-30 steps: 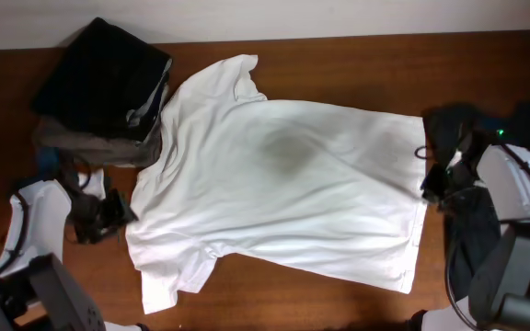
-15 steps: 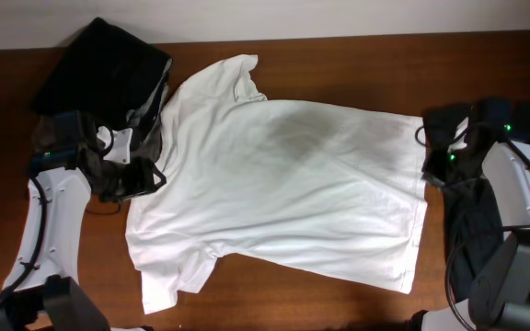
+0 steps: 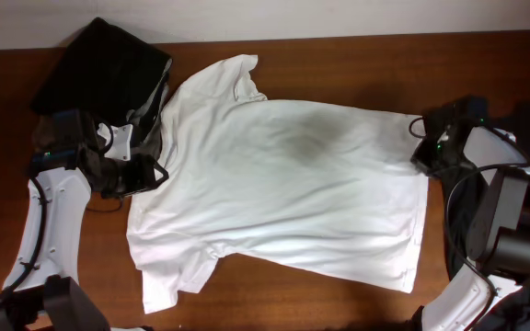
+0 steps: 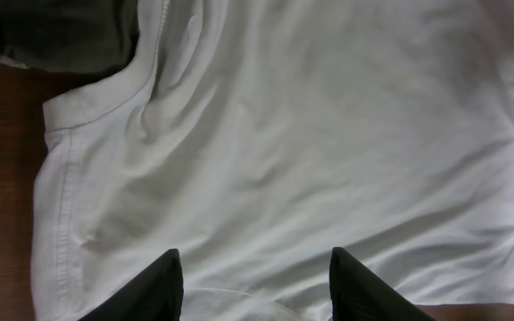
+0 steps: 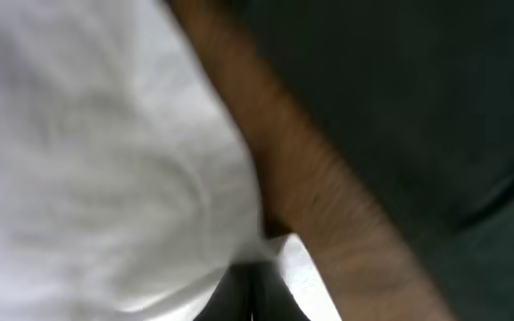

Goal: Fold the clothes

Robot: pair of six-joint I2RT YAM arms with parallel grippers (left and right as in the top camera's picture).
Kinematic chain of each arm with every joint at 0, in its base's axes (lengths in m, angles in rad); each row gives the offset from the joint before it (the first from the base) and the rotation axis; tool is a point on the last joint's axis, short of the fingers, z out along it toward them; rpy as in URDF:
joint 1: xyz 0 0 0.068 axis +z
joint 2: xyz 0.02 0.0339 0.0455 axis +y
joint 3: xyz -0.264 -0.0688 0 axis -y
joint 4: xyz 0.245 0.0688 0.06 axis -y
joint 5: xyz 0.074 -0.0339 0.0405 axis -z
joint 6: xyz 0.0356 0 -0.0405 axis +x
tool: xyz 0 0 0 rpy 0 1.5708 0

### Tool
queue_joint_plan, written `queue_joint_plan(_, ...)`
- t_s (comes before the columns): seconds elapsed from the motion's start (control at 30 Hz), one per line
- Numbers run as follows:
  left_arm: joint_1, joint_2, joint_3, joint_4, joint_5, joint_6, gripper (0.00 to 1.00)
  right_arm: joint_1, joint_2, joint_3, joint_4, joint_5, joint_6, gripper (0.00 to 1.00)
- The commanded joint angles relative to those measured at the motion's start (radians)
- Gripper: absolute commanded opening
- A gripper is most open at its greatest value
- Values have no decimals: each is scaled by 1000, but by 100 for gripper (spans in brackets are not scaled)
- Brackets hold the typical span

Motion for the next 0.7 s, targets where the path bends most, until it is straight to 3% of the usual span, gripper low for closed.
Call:
queue_joint_plan(0.0,0,-9,4,5,16,9,53,-82,136,-27,40,257,38,4)
queue_joint_plan(0.07,0,-9,4,5,16,9,68,-126,136,10,29,247,37,4)
queue_joint_plan(0.13,0,-9,4,5,16,9,74,-164,136,69,11,110,-63,4)
queue_joint_plan(0.23,0,-9,4,7,16,10,79,-169,121,159,-56,-109,-164,13)
queue_joint_plan(0.33,-17,-3,2,5,15,97,73,-167,39,212,-107,-268,-185,16)
queue_joint_plan(0.37,-42,10,-1,14,4,116,66,-167,-4,218,-116,-319,-185,16)
queue_joint_plan(0.43,-84,48,-9,50,-89,117,40,-157,-95,218,-139,-396,-185,17)
queue_joint_plan(0.47,-107,84,-14,70,-148,117,38,-147,-144,218,-162,-414,-185,17)
queue_joint_plan(0.57,-152,235,-14,169,-186,118,48,-74,-282,218,-261,-414,-185,19)
queue_joint_plan(0.67,-158,345,-14,281,-206,117,41,-2,-339,218,-334,-413,-192,19)
